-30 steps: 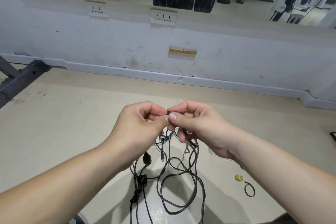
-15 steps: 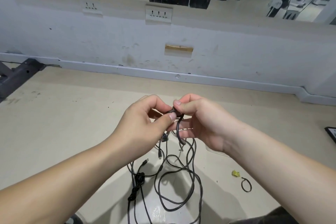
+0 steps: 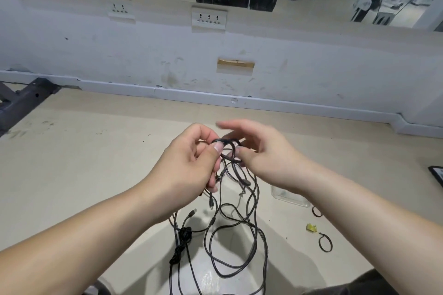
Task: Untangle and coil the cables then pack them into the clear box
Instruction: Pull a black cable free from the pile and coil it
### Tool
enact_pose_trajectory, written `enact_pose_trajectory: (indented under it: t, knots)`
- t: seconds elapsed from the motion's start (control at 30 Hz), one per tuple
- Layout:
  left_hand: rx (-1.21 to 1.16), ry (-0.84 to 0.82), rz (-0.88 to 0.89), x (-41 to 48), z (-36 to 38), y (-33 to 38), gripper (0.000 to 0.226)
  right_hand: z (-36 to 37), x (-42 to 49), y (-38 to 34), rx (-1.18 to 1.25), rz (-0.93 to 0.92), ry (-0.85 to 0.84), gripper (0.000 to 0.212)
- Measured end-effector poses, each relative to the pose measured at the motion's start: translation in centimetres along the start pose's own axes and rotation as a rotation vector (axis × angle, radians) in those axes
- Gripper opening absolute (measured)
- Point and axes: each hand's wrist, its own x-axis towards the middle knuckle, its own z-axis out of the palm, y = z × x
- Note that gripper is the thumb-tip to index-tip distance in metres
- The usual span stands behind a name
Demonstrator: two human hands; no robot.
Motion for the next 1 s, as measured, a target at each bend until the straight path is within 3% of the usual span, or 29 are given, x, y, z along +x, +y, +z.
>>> enact_pose_trajectory:
  t: [0.07, 0.17, 0.33, 0.47, 0.6, 0.63, 0.73, 0.9, 1.0]
  knots:
    - [0.013, -0.016, -0.04, 0.1, -0.3, 0.2, 0.008, 0.1, -0.2, -0.1, -0.109, -0.04, -0.079, 0.043]
    - [0.01, -0.056, -0.122, 0.2, -0.8, 0.7, 0.011, -0.1, 0.1, 0.0, -0.126, 0.033, -0.051, 0.024]
    - [-0.029, -0.036, -0.162, 0.2, -0.7, 0.9, 0.015, -1.1, 1.0, 0.4, 0.264, 0.348, 0.093, 0.004]
    - [0.004, 0.056, -0.097, 0.5, -0.7, 0.7, 0.012, -1.0, 0.9, 0.8, 0.28, 0.49, 0.104, 0.009]
    - [0.018, 0.025, -0.078, 0.5, -0.6, 0.2, 0.01, -0.2, 0.3, 0.7, 0.097, 0.301, 0.06, 0.045]
    - [0.019, 0.018, -0.082, 0.4, -0.6, 0.1, 0.01, -0.1, 0.2, 0.5, 0.068, 0.237, 0.033, 0.043]
    - [0.029, 0.027, -0.091, 0.6, -1.0, -0.2, 0.008, 0.1, 0.0, 0.3, 0.069, 0.196, -0.041, 0.01]
    - [0.027, 0.115, -0.112, 1.2, -1.5, -0.2, 0.01, -0.7, 0.6, 0.5, 0.179, 0.42, 0.069, 0.015]
    - [-0.181, 0.102, -0.187, 1.5, -1.4, 0.0, 0.013, -1.4, 0.7, 0.8, 0.172, 0.5, 0.079, 0.018]
